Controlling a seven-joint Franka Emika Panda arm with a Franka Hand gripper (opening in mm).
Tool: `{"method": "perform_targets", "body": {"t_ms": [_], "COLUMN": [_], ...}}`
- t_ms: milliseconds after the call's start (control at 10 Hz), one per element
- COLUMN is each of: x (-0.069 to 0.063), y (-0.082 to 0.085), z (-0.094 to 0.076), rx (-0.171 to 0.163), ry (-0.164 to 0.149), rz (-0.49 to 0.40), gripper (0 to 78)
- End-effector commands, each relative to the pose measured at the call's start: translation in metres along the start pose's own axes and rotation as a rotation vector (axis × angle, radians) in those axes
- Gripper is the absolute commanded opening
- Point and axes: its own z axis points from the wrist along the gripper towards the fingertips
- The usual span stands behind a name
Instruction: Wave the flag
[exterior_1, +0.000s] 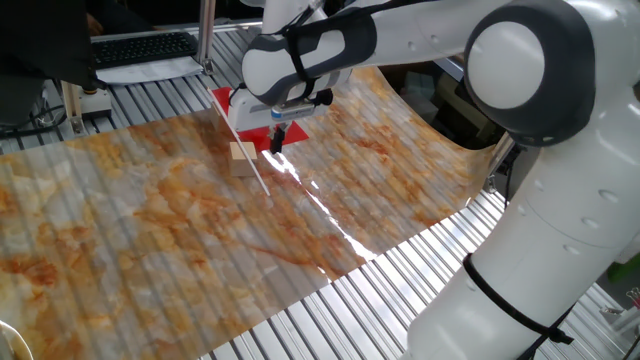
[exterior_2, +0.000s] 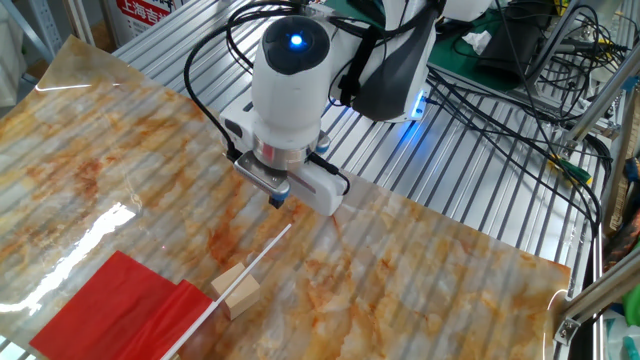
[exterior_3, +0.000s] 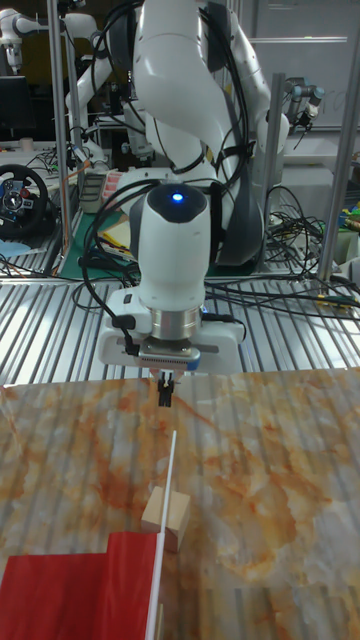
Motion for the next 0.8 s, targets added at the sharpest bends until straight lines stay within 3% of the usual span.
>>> {"method": "perform_targets", "body": {"t_ms": [100,800], "x": [-0.0058,-0.0072], "y": [0.0025,0.0024], "z": [0.0134,0.0156], "rx": [0.001,-0.006], "ry": [-0.008,-0.015], "rz": [0.003,0.04], "gripper": [0.0,0.0]}}
